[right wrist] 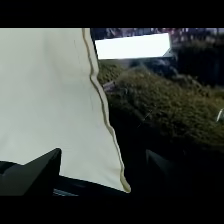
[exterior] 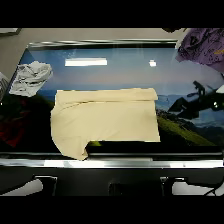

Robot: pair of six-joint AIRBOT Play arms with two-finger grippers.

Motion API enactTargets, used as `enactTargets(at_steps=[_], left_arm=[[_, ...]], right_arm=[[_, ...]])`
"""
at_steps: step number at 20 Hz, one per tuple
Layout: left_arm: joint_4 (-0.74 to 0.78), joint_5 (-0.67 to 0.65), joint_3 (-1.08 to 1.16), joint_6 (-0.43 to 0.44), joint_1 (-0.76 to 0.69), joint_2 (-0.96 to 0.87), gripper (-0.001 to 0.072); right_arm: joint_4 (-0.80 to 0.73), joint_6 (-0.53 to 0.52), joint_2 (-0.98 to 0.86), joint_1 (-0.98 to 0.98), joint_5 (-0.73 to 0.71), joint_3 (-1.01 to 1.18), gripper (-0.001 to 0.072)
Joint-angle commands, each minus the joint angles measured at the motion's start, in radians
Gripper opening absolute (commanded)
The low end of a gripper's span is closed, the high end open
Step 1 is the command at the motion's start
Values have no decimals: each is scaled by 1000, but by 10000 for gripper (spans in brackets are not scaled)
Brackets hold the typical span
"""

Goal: Fold the clothes and pants, and hang the long-sleeved shirts on hangers.

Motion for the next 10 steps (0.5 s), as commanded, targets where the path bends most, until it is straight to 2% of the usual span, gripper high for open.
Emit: enactTargets(at_steps=[1, 5, 10], left_arm=[[-26, 33, -151, 6, 27, 56, 417], [-27, 31, -156, 5, 5, 38, 416], [-27, 33, -156, 5, -2, 38, 416]], right_arm=[[106, -150, 51, -51, -66, -275, 611], [114, -222, 47, -51, -98, -421, 609], [126, -262, 47, -51, -121, -490, 595]])
